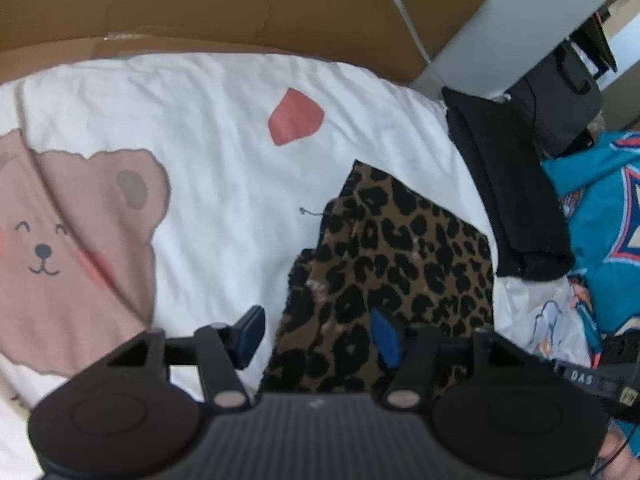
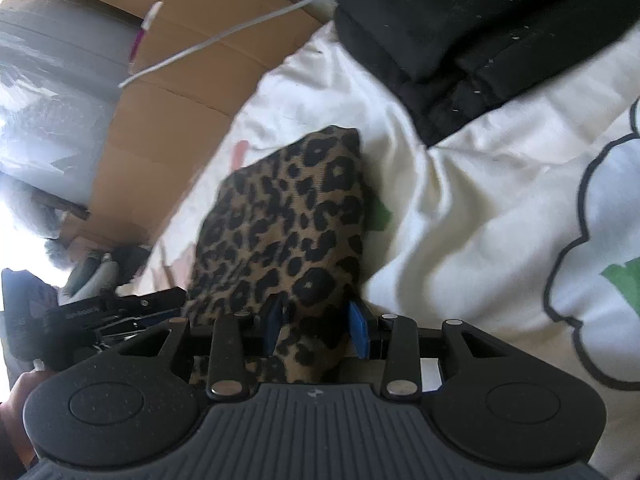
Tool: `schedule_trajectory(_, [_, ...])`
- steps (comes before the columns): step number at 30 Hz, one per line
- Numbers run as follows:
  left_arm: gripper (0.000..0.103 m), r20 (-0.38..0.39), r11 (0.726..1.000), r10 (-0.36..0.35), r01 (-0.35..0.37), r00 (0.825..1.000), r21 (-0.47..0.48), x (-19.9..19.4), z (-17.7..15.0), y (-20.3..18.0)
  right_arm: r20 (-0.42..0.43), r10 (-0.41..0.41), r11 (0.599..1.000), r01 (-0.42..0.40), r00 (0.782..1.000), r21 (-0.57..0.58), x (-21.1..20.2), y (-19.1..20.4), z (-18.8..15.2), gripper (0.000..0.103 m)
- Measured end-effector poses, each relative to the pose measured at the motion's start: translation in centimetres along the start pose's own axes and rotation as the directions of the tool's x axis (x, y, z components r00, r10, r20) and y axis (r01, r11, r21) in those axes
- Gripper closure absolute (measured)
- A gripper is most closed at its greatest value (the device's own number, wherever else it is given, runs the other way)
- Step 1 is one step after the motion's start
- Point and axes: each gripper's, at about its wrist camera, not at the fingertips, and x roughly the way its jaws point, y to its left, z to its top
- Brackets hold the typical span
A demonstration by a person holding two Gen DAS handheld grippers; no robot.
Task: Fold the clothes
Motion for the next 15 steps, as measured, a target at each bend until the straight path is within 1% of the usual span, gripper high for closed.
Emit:
schedule_trajectory(3, [0.040, -0.005, 1.000, -0.021, 0.021, 1.000, 0.009, 0.7, 0.1, 0.0, -0.007, -0.002, 1.000, 0.002, 1.000, 0.010, 0.0, -0.4, 0.0, 0.063])
schedule_trajectory(6, [0.040, -0.017, 0.999, -0.027, 0.027, 0.999, 0.019, 1.6, 0.3, 0.1, -0.037, 0.017, 0.998, -0.015, 0.999, 0.063, 0.5, -1.6, -0.1, 0.063])
schedule_trajectory(9, [0.041, -0.051, 0.999, -0.046, 0.045, 0.998, -0.018, 2.9, 0.2, 0.9, -0.051, 0.053, 0.991, -0.046, 0.997, 0.128, 1.0, -2.8, 0.0, 0.063])
schedule_trajectory(13, [0.040, -0.047, 0.994, -0.098, 0.095, 0.994, -0.052, 3.3, -0.2, 1.9, -0.074, 0.082, 0.987, -0.071, 0.994, 0.144, 1.8, -3.0, 0.6, 0.065])
schedule_trajectory(14, [0.040, -0.045, 0.993, -0.107, 0.104, 0.993, -0.053, 3.3, -0.2, 2.1, -0.081, 0.086, 0.988, -0.074, 0.993, 0.138, 1.9, -2.9, 0.7, 0.067])
schedule_trajectory(15, [0.043, -0.045, 0.992, -0.120, 0.117, 0.992, -0.053, 3.4, -0.2, 2.2, -0.089, 0.089, 0.988, -0.077, 0.992, 0.131, 2.0, -2.8, 0.8, 0.082])
